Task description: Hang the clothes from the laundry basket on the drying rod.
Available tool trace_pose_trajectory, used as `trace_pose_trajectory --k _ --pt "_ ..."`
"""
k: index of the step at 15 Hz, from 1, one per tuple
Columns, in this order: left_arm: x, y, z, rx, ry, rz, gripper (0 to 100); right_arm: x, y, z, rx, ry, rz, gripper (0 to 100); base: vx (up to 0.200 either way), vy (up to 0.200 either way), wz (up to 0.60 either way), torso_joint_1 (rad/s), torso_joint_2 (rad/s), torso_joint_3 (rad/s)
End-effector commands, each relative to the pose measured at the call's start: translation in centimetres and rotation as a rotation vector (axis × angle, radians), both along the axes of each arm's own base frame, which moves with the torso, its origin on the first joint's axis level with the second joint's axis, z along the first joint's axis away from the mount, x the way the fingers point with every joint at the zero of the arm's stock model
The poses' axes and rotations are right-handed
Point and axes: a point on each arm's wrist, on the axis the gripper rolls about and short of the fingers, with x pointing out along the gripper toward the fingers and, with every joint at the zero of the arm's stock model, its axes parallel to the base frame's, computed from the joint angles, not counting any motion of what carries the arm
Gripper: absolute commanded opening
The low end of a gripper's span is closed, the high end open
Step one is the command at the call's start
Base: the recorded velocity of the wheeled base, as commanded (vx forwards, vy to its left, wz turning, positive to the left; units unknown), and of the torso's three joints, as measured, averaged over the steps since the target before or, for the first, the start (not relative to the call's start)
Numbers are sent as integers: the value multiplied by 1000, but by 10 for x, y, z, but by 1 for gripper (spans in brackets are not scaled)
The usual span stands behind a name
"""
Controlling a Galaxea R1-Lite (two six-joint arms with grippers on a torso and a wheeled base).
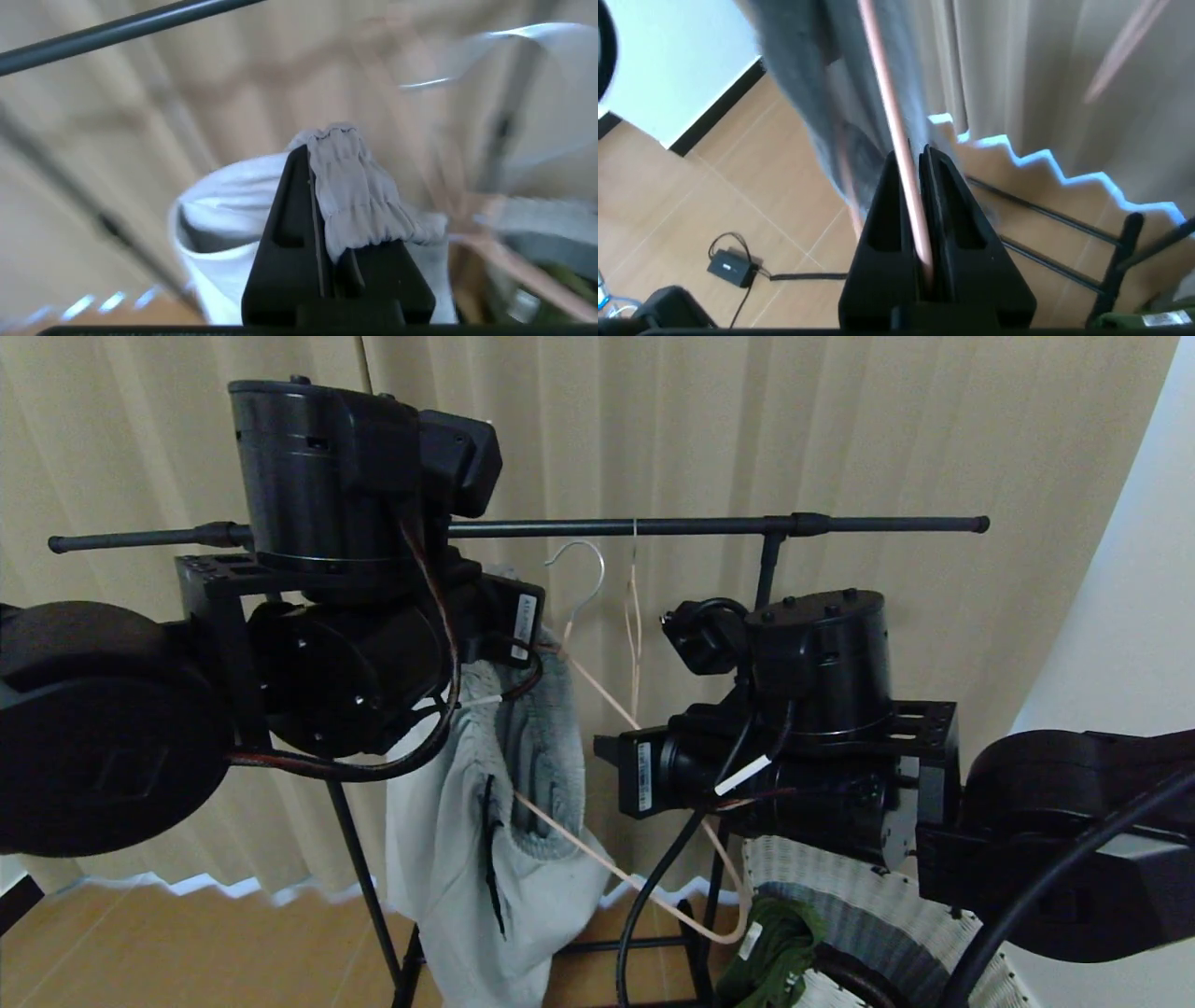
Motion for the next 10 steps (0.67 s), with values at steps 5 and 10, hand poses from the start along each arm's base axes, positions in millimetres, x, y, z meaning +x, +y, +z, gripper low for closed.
trace_pose_trajectory --k 5,10 --pt "-17 14 2 70 -8 -143 0 -5 -5 -7 -14 -97 28 0 0 0 0 0 0 0" --pt "-22 25 -10 134 19 -163 0 -8 -10 -11 -51 -272 68 0 0 0 0 0 0 0"
